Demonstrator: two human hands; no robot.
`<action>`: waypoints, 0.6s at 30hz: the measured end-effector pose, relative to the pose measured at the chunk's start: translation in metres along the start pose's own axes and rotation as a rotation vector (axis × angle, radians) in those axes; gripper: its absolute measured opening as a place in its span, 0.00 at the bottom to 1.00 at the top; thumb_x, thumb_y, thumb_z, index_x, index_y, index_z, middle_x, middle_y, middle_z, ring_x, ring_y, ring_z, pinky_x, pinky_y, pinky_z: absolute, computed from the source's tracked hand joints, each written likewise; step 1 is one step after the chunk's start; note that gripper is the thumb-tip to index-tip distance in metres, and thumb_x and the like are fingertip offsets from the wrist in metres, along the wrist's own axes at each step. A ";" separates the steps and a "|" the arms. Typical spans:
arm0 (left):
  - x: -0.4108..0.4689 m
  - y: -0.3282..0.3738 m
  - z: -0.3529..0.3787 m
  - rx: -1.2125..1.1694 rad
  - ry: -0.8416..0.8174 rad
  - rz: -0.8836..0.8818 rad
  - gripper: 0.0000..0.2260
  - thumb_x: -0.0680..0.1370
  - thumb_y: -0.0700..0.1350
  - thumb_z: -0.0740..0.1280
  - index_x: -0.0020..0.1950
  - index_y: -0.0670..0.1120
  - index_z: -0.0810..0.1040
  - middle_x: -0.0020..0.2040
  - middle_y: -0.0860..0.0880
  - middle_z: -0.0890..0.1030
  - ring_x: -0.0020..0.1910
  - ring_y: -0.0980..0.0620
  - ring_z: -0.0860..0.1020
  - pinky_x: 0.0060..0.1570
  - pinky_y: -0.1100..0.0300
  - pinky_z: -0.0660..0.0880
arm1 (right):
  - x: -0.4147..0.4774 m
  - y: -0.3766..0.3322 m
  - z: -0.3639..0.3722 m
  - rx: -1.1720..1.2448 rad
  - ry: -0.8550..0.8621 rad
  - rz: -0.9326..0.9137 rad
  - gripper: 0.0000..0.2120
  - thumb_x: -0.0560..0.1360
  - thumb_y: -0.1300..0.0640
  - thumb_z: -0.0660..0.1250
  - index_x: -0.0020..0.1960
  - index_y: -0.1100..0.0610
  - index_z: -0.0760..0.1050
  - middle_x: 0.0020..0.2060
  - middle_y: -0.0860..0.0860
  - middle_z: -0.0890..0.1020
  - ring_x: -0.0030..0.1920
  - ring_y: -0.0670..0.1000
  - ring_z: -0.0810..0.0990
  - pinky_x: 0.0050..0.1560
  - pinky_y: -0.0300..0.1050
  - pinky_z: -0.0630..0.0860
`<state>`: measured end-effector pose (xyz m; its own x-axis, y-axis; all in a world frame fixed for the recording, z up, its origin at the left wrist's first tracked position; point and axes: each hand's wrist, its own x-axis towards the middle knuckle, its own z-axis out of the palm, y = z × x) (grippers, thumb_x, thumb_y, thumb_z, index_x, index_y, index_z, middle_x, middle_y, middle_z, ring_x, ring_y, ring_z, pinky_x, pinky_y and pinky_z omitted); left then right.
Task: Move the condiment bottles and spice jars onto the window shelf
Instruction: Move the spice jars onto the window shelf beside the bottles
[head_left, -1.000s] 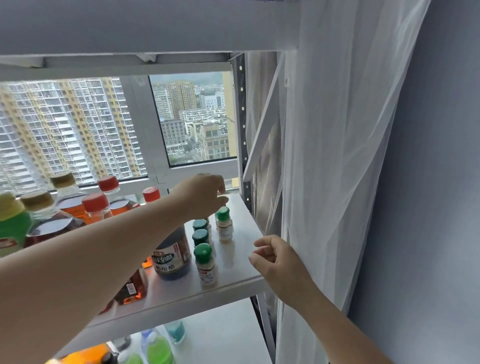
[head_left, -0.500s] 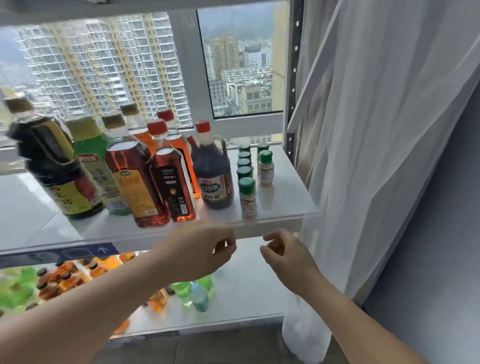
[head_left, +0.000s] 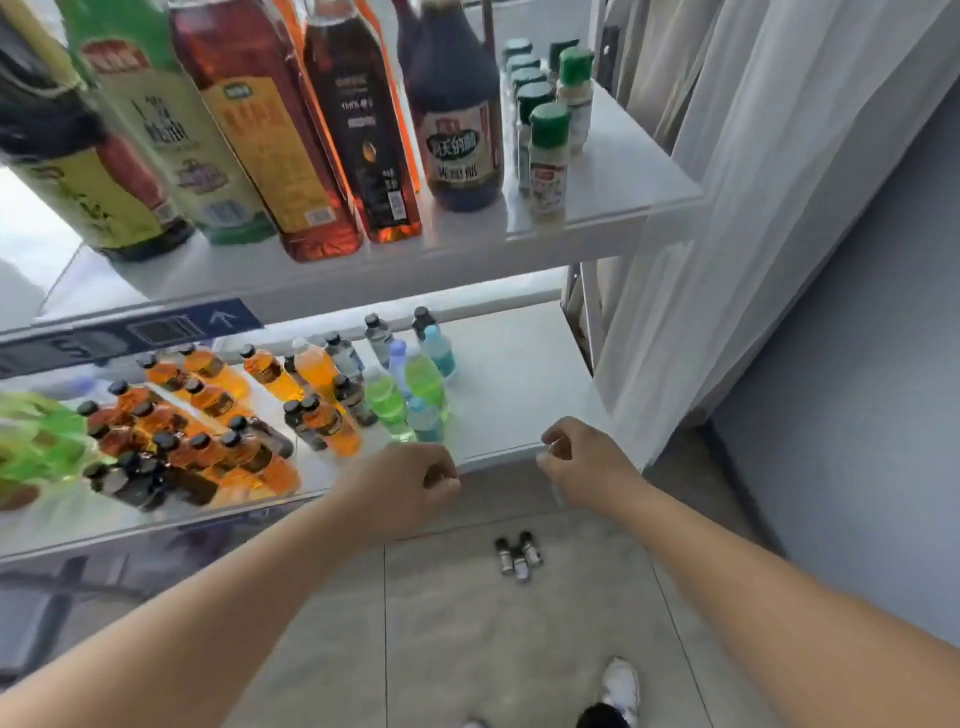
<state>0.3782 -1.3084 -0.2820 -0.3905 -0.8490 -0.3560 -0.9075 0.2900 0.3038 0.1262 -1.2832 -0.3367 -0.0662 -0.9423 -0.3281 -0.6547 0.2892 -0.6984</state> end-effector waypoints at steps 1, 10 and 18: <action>-0.001 -0.006 0.011 -0.030 -0.032 -0.019 0.07 0.76 0.59 0.64 0.49 0.60 0.79 0.44 0.61 0.81 0.47 0.55 0.81 0.51 0.55 0.80 | -0.002 0.009 0.008 -0.007 -0.016 0.024 0.11 0.78 0.52 0.68 0.59 0.54 0.76 0.49 0.49 0.81 0.49 0.51 0.80 0.51 0.46 0.77; 0.020 -0.030 0.118 -0.182 -0.219 -0.188 0.04 0.78 0.55 0.65 0.49 0.59 0.79 0.46 0.60 0.81 0.48 0.55 0.80 0.50 0.56 0.79 | 0.010 0.094 0.060 -0.099 -0.144 0.182 0.10 0.78 0.49 0.68 0.56 0.51 0.75 0.49 0.47 0.80 0.50 0.50 0.79 0.47 0.44 0.73; 0.097 -0.060 0.253 -0.169 -0.289 -0.234 0.08 0.78 0.55 0.63 0.53 0.57 0.80 0.51 0.59 0.82 0.51 0.54 0.80 0.54 0.54 0.79 | 0.080 0.195 0.150 -0.165 -0.193 0.187 0.09 0.78 0.50 0.67 0.56 0.50 0.75 0.50 0.48 0.80 0.52 0.52 0.79 0.52 0.47 0.76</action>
<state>0.3552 -1.2968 -0.5583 -0.2257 -0.7171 -0.6594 -0.9482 0.0063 0.3177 0.1061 -1.2768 -0.5944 -0.0633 -0.8212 -0.5671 -0.7589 0.4087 -0.5069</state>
